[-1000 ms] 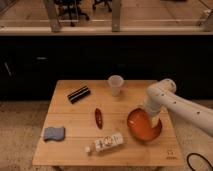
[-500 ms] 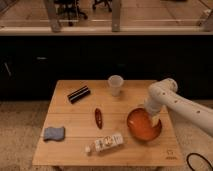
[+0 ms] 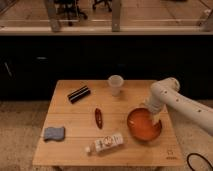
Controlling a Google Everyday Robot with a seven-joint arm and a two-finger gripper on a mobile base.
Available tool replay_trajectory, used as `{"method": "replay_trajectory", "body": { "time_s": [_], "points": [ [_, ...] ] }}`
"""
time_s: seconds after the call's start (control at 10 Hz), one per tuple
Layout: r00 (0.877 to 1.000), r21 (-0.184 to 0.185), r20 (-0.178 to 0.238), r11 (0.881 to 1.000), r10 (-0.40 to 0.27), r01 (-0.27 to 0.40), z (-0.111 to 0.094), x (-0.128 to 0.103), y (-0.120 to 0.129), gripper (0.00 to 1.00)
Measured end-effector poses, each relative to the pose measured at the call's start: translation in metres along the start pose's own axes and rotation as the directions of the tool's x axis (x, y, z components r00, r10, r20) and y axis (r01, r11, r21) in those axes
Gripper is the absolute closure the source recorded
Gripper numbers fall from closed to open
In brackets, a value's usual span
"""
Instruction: Drag the ceramic bowl in a circle
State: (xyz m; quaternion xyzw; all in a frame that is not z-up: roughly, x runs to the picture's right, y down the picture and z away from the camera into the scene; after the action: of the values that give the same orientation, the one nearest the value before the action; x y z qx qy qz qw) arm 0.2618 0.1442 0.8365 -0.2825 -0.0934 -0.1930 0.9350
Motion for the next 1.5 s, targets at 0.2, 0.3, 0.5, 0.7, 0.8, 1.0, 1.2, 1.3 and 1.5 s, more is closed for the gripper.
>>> {"method": "replay_trajectory", "body": {
  "time_s": [0.2, 0.3, 0.5, 0.7, 0.8, 1.0, 1.2, 1.3, 1.5],
  "points": [
    [1.0, 0.002, 0.003, 1.0, -0.005, 0.005, 0.001, 0.003, 0.001, 0.2],
    [1.0, 0.005, 0.005, 1.0, -0.006, 0.006, 0.001, 0.005, 0.001, 0.24],
    [1.0, 0.007, 0.008, 1.0, -0.012, 0.011, 0.002, 0.009, 0.0, 0.27],
    [1.0, 0.006, 0.013, 1.0, -0.025, 0.025, 0.004, 0.01, -0.002, 0.2],
    [0.999, 0.005, 0.017, 1.0, -0.029, 0.029, 0.007, 0.012, 0.0, 0.2],
    [0.999, 0.005, 0.019, 0.999, -0.032, 0.032, 0.009, 0.015, 0.001, 0.2],
    [0.999, 0.004, 0.022, 0.999, -0.042, 0.042, 0.01, 0.016, -0.001, 0.2],
    [0.998, 0.003, 0.028, 0.999, -0.049, 0.049, 0.013, 0.017, -0.001, 0.2],
    [0.998, 0.0, 0.035, 0.998, -0.055, 0.055, 0.017, 0.019, 0.001, 0.2]
  ]
}}
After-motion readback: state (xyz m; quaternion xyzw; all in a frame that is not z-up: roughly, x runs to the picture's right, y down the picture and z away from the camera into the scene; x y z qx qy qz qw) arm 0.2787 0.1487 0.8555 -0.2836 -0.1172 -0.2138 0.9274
